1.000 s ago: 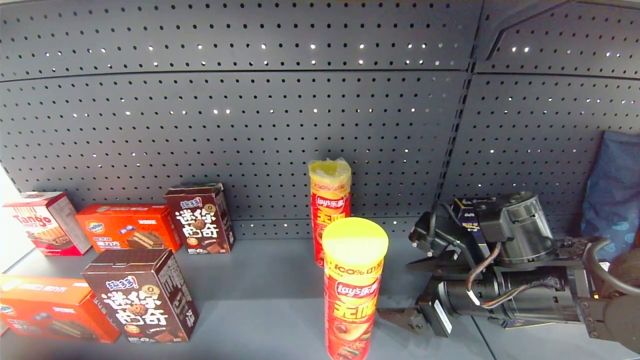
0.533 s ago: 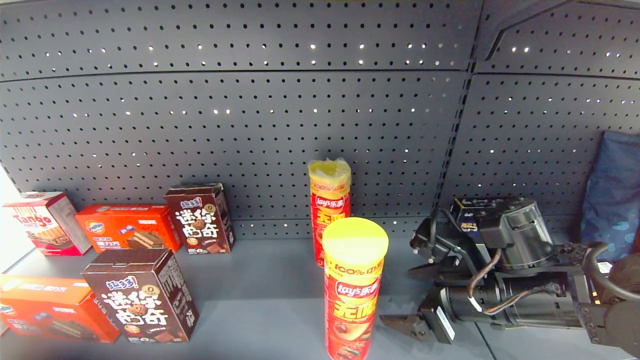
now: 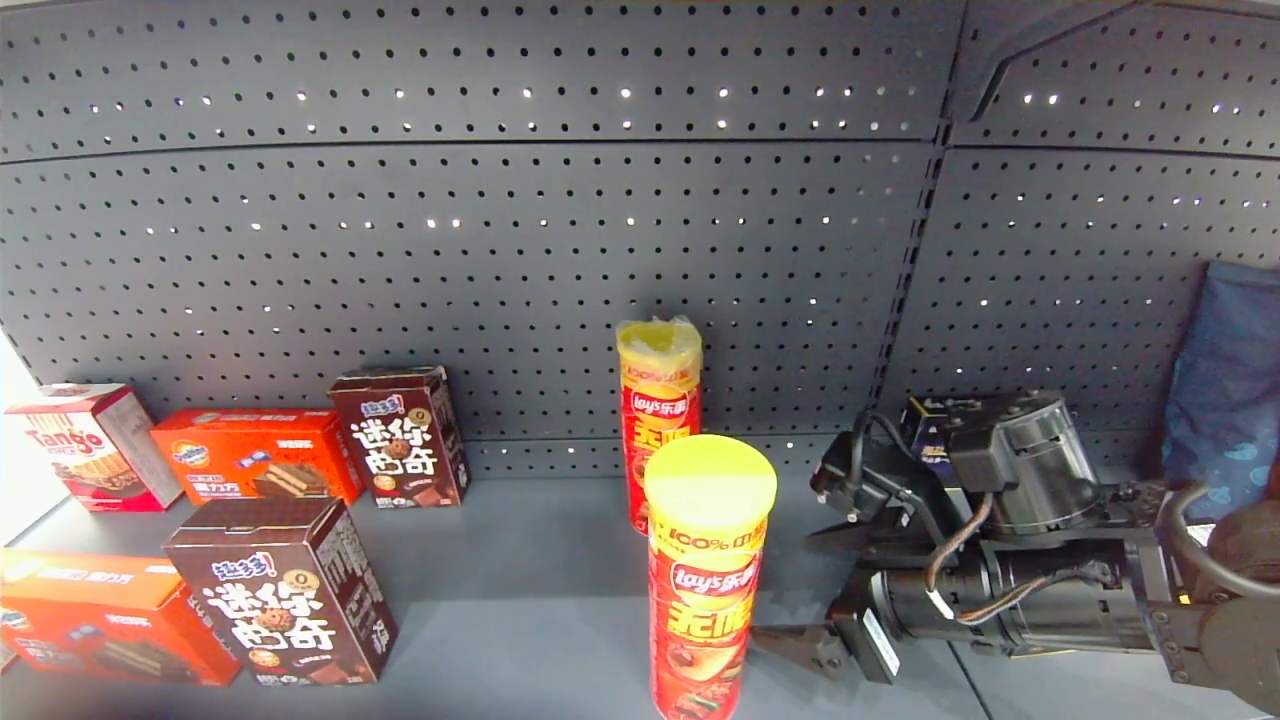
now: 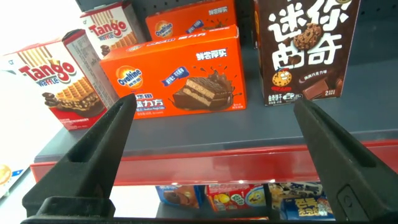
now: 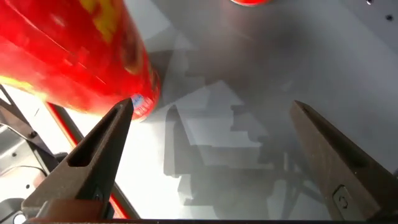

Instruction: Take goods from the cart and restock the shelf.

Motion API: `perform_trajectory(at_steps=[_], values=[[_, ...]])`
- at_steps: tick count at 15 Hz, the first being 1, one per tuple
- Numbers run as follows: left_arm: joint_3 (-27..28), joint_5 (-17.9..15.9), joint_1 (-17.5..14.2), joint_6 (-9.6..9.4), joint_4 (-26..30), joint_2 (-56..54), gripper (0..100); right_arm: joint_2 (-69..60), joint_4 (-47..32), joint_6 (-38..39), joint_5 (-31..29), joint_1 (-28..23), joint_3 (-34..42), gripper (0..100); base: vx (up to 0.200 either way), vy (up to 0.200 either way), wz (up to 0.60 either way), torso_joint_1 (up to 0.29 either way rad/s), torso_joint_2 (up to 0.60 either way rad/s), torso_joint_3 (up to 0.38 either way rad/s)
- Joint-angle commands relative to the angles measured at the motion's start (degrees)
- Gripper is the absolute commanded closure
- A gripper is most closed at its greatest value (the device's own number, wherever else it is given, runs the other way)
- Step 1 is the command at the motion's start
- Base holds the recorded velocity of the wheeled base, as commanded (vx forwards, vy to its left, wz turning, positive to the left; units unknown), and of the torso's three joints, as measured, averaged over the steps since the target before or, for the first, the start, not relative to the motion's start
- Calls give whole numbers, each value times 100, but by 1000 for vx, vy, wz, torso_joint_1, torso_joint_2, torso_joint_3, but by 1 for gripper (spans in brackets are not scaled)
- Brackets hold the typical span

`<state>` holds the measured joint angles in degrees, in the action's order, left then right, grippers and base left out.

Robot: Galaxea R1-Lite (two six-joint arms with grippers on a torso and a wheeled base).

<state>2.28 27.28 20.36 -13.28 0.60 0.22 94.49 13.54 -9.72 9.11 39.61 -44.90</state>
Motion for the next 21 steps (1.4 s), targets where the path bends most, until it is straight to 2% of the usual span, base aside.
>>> perform_trajectory(at_steps=[1,6,21], values=[[1,5,3,18,2,13,0,105,-1,-4,3,56,-45,0,0,0,0,0,0,0],[-8,5,-6,115,2,4,0,289,-1,-4,-5,249,-107,0,0,0,0,0,0,0],[1,5,-14,115,2,-4,0,289,-1,49,-84,284,-239,0,0,0,0,0,0,0]])
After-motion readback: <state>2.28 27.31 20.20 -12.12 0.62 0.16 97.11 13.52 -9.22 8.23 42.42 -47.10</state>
